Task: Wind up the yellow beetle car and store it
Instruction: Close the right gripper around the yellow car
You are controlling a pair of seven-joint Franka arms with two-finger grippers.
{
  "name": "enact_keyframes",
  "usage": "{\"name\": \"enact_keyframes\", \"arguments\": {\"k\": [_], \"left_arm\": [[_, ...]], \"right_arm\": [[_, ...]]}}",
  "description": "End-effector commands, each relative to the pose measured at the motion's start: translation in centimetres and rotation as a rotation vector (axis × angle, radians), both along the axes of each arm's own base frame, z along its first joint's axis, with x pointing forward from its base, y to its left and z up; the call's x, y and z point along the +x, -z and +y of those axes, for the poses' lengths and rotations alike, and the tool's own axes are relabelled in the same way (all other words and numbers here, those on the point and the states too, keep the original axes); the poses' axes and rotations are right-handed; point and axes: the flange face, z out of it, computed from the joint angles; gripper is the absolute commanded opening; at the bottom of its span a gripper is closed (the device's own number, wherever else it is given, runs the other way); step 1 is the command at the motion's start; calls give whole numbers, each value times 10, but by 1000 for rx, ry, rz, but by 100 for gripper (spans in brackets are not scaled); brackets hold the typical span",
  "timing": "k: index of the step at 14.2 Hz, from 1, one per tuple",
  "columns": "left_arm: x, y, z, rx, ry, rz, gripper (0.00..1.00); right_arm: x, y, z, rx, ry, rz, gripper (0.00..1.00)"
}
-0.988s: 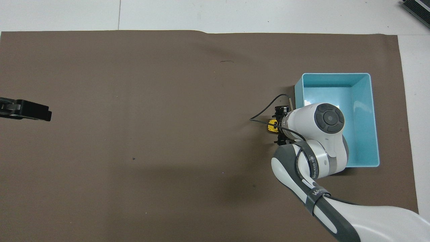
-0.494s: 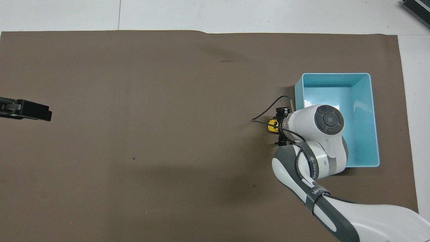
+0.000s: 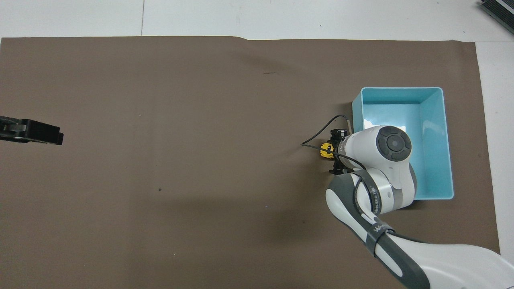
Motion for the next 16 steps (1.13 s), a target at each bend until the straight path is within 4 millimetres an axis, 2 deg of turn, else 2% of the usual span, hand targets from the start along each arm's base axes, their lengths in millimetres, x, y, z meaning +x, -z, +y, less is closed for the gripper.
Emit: {"name": "enact_keyframes", "arguments": {"k": [1,2,4,5,9,12,14,16], "left_arm": [[-3,0,1,-26,-5,-7,100],[-3,0,1,-26,-5,-5,100],[-4,0,2,-23,2,3,100],[-5,0,1,-23,3,8,100],[-6,-1,3,-21,1,12,100],[-6,-2,3,-21,0,11,100],[-6,-2,2,-21,2,9,100],[-6,-2,3,-21,0,9,100]], "right_arm": [[-4,2,0,-11,-45,-2,37],[-3,1,1,-10,-45,-5,24],[-3,-1,9,-7,-53,-9,3],[-3,-3,12,-6,-56,-12,0],[-2,-7,21,-10,-75,4,0],[4,-20,25,-14,-79,28,0],[6,-35,40,-15,-104,32,0],[5,-51,63,-17,-143,37,0]]}}
